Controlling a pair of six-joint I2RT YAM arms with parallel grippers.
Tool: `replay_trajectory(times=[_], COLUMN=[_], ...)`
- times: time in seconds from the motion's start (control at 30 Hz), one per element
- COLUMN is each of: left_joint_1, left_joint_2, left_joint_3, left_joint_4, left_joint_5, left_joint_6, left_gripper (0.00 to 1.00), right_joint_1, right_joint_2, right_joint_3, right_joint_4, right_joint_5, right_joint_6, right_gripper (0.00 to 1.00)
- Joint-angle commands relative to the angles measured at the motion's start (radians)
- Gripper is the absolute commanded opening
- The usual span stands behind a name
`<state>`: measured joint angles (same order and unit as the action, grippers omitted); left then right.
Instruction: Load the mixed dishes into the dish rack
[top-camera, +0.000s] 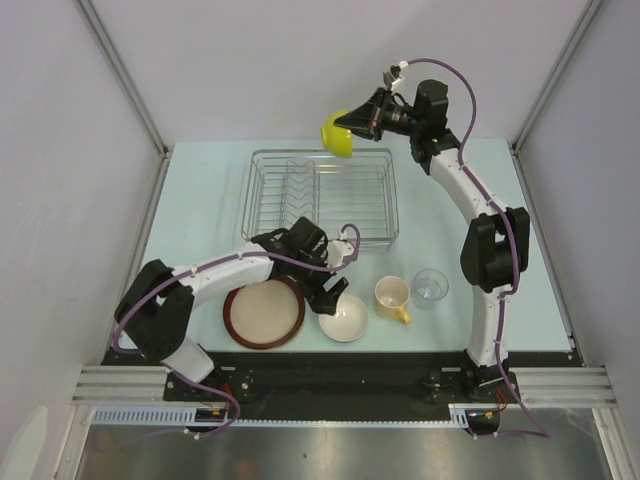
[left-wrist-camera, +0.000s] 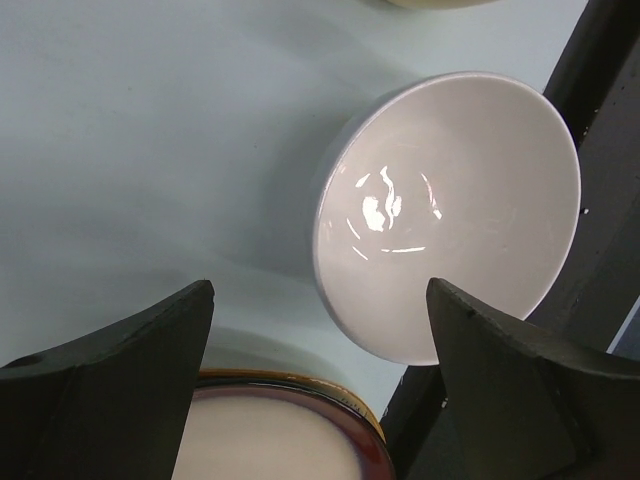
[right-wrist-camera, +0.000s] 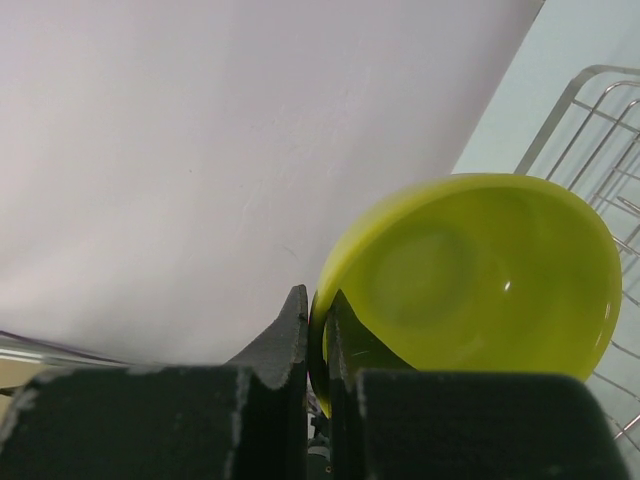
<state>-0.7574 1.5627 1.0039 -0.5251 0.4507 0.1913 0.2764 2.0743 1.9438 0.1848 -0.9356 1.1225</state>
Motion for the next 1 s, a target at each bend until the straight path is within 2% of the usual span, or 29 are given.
replay_trajectory(times=[0.0,0.03,0.3,0.4,0.43,0.5,0.53,0.63,0.8,0.9,0.97], left_joint_1=[-0.032,-0.036,-0.066,-0.069,-0.071,-0.072,-0.072,-0.074,-0.074,-0.074,-0.066], left_joint_2=[0.016,0.019,0.089,0.103,0.105,0.102,0.097,0.065,-0.019,-0.105,-0.151], left_joint_3=[-0.019,-0.021,-0.028,-0.031,-0.031,-0.028,-0.019,-0.005,0.067,0.163,0.251], left_joint_4=[0.042,0.043,0.071,0.079,0.082,0.074,0.067,0.048,-0.039,-0.111,-0.154], left_joint_5=[0.042,0.043,0.045,0.046,0.045,0.033,0.029,-0.007,-0.128,-0.216,-0.328], left_joint_6=[-0.003,-0.004,-0.009,-0.009,-0.009,-0.007,-0.006,-0.003,0.03,0.071,0.114], left_gripper=[0.89,0.85,0.73,0.53,0.39,0.24,0.14,0.0,0.0,0.0,0.0], right_joint_1=[-0.006,-0.006,-0.008,-0.005,-0.008,-0.008,-0.006,-0.003,0.015,0.023,0.033], right_joint_2=[0.03,0.035,0.049,0.047,0.046,0.046,0.046,0.05,0.087,0.139,0.174], right_joint_3=[0.035,0.041,0.052,0.052,0.052,0.052,0.052,0.053,0.099,0.153,0.197], right_joint_4=[0.05,0.048,0.016,-0.016,-0.028,-0.039,-0.044,-0.044,-0.047,-0.028,0.014], right_joint_5=[-0.028,-0.028,-0.017,-0.015,-0.015,-0.014,-0.014,-0.012,-0.003,0.001,0.003], right_joint_6=[0.008,0.01,-0.022,-0.05,-0.055,-0.066,-0.069,-0.069,-0.058,-0.021,0.031], right_gripper=[0.0,0.0,0.0,0.0,0.0,0.0,0.0,0.0,0.0,0.0,0.0])
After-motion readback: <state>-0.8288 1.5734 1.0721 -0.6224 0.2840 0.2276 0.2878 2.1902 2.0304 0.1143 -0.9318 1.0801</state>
